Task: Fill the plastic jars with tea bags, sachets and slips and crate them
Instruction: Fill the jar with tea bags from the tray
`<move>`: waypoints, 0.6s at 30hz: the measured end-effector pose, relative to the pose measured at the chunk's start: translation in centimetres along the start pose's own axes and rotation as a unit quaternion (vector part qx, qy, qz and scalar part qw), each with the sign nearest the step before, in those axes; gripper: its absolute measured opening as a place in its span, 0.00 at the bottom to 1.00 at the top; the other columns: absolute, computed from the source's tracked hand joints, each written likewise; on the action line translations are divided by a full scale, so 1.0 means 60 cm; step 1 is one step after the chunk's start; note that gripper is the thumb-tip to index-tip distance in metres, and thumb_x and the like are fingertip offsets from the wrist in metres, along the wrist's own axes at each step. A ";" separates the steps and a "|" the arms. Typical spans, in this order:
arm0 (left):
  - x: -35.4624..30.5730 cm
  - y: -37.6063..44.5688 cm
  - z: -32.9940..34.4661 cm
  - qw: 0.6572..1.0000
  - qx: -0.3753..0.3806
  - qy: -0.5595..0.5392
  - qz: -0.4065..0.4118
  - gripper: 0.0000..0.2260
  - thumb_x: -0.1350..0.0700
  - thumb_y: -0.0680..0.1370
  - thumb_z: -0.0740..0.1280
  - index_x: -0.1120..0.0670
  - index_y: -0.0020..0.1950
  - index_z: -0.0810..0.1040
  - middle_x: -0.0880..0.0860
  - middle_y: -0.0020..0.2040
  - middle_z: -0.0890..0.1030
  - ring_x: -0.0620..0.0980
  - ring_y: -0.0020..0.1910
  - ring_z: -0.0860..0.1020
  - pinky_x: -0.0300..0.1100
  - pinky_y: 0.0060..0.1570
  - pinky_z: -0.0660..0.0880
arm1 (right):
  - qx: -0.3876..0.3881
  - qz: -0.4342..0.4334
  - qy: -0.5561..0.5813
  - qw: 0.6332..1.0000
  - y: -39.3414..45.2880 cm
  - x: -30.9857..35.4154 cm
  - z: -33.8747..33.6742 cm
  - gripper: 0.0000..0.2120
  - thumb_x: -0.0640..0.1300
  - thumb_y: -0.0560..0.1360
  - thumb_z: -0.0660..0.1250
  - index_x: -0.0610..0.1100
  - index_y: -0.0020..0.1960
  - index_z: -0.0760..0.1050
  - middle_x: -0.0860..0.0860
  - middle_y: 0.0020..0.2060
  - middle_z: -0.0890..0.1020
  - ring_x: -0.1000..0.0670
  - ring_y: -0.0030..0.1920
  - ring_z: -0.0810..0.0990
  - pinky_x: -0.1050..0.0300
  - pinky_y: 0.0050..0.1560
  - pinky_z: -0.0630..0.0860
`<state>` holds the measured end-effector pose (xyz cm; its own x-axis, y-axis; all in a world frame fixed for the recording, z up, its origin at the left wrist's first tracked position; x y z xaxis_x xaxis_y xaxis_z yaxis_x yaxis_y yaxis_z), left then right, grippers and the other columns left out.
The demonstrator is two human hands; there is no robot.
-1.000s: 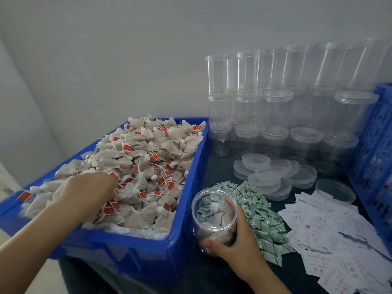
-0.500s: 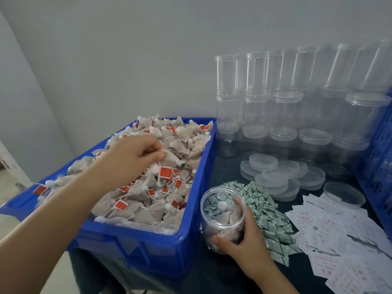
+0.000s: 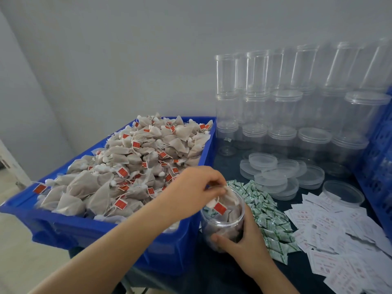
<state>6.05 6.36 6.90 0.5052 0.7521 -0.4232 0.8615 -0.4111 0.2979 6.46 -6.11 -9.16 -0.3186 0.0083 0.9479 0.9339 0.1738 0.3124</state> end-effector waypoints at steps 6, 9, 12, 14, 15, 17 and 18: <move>0.006 0.000 0.036 0.990 0.024 0.127 0.047 0.08 0.55 0.79 0.64 0.52 0.52 0.81 0.47 0.50 0.79 0.46 0.50 0.74 0.45 0.53 0.71 | 0.019 0.012 0.016 1.000 0.000 -0.006 0.002 0.50 0.53 0.58 0.82 0.61 0.75 0.62 0.68 0.63 0.76 0.62 0.63 0.78 0.70 0.55 0.75; 0.003 -0.001 0.044 0.978 0.037 0.195 0.060 0.09 0.55 0.80 0.60 0.52 0.54 0.79 0.47 0.51 0.77 0.47 0.51 0.73 0.46 0.52 0.72 | 0.019 0.014 0.009 1.000 0.000 -0.004 0.002 0.49 0.53 0.59 0.82 0.63 0.74 0.62 0.70 0.62 0.76 0.65 0.62 0.77 0.73 0.54 0.74; -0.004 -0.002 0.049 0.968 0.054 0.237 0.068 0.09 0.56 0.80 0.59 0.51 0.54 0.78 0.48 0.51 0.77 0.49 0.51 0.73 0.47 0.50 0.73 | 0.013 0.015 0.009 1.000 0.000 -0.002 0.002 0.51 0.56 0.57 0.82 0.61 0.75 0.61 0.68 0.65 0.75 0.63 0.65 0.75 0.68 0.59 0.75; -0.007 0.001 0.050 0.965 0.069 0.245 0.066 0.09 0.56 0.79 0.60 0.52 0.53 0.78 0.49 0.50 0.78 0.49 0.50 0.74 0.48 0.48 0.73 | 0.014 0.014 0.008 1.000 -0.001 -0.001 0.001 0.52 0.57 0.57 0.82 0.61 0.76 0.61 0.65 0.66 0.75 0.62 0.66 0.75 0.64 0.62 0.75; -0.008 0.001 0.050 0.962 0.077 0.254 0.064 0.09 0.56 0.79 0.60 0.51 0.53 0.78 0.49 0.49 0.78 0.49 0.49 0.75 0.48 0.48 0.73 | 0.016 0.015 0.007 1.000 -0.002 -0.001 0.001 0.52 0.56 0.57 0.82 0.61 0.76 0.61 0.66 0.66 0.75 0.62 0.66 0.75 0.65 0.61 0.75; -0.010 0.003 0.049 0.953 0.093 0.283 0.062 0.08 0.56 0.79 0.60 0.51 0.53 0.78 0.49 0.46 0.79 0.50 0.46 0.76 0.47 0.49 0.73 | 0.019 0.016 0.007 1.000 -0.002 -0.001 0.002 0.52 0.55 0.57 0.82 0.61 0.75 0.61 0.68 0.64 0.75 0.63 0.64 0.76 0.70 0.57 0.74; -0.012 0.004 0.050 0.946 0.101 0.301 0.063 0.08 0.56 0.79 0.60 0.50 0.52 0.78 0.49 0.45 0.80 0.50 0.45 0.77 0.47 0.50 0.73 | 0.020 0.015 0.005 1.000 -0.003 -0.001 0.002 0.51 0.55 0.57 0.82 0.61 0.75 0.61 0.69 0.64 0.75 0.64 0.64 0.76 0.72 0.57 0.74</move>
<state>6.02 4.17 4.73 0.5363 0.8229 0.1876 0.8195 -0.5609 0.1178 6.32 -5.99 -9.28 -0.2879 0.0042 0.9576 0.9361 0.2122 0.2805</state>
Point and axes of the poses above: each hand's wrist, its own y-axis towards the middle knuckle, its own z-axis out of the palm, x = y × z, the point moved 5 cm from there along y, towards the middle knuckle
